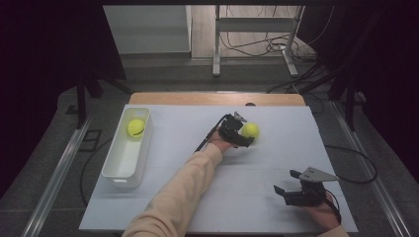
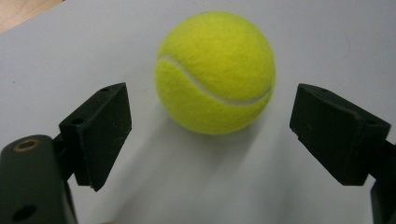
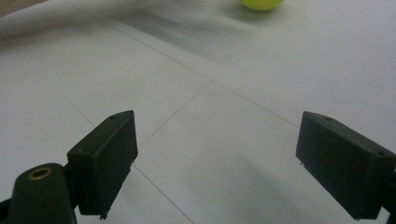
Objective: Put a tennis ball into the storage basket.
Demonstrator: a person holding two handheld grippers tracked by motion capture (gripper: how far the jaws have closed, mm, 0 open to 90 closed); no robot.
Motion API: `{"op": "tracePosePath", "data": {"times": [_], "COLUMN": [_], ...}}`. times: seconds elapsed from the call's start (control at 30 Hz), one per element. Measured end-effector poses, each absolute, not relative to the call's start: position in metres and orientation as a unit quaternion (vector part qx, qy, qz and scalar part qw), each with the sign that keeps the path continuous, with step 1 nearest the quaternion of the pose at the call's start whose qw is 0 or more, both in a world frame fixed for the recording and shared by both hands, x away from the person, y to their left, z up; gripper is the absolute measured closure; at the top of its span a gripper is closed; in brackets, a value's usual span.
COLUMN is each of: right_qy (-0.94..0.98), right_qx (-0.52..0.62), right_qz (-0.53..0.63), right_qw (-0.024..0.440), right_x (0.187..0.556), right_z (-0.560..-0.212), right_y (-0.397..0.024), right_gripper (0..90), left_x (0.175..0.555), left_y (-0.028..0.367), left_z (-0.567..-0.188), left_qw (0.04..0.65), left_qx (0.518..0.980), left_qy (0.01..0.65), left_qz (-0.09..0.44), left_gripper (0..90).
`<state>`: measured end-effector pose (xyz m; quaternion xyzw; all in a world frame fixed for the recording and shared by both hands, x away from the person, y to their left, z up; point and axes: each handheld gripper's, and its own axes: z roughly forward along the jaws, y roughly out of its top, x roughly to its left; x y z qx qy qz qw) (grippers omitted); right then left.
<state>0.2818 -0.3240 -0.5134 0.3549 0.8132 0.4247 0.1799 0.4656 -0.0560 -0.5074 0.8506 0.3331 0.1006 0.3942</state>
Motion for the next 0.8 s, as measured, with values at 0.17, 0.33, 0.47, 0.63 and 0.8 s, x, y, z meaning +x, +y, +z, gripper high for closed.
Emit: {"op": "tracePosePath", "data": {"times": [0.17, 0.33, 0.47, 0.63, 0.8], "right_qy": [0.814, 0.814, 0.814, 0.814, 0.814], "right_qx": [0.355, 0.355, 0.355, 0.356, 0.356], "right_qz": [0.424, 0.424, 0.424, 0.424, 0.422], "right_qw": [0.179, 0.179, 0.178, 0.178, 0.178], "right_x": [0.282, 0.282, 0.282, 0.282, 0.282], "right_z": [-0.514, -0.514, -0.514, -0.514, -0.514], "right_y": [-0.324, -0.324, -0.324, -0.324, -0.324], "right_gripper": [13.2, 13.2, 13.2, 13.2, 13.2], "left_x": [0.47, 0.476, 0.479, 0.481, 0.482], "left_y": [-0.062, -0.065, -0.066, -0.071, -0.073], "left_z": [-0.507, -0.512, -0.515, -0.516, -0.515], "left_qw": [0.392, 0.388, 0.386, 0.383, 0.384], "left_qx": [0.852, 0.85, 0.85, 0.852, 0.852], "left_qy": [0.333, 0.342, 0.345, 0.342, 0.344], "left_qz": [0.103, 0.101, 0.098, 0.096, 0.094], "left_gripper": [13.4, 13.4, 13.3, 13.3, 17.8]}}
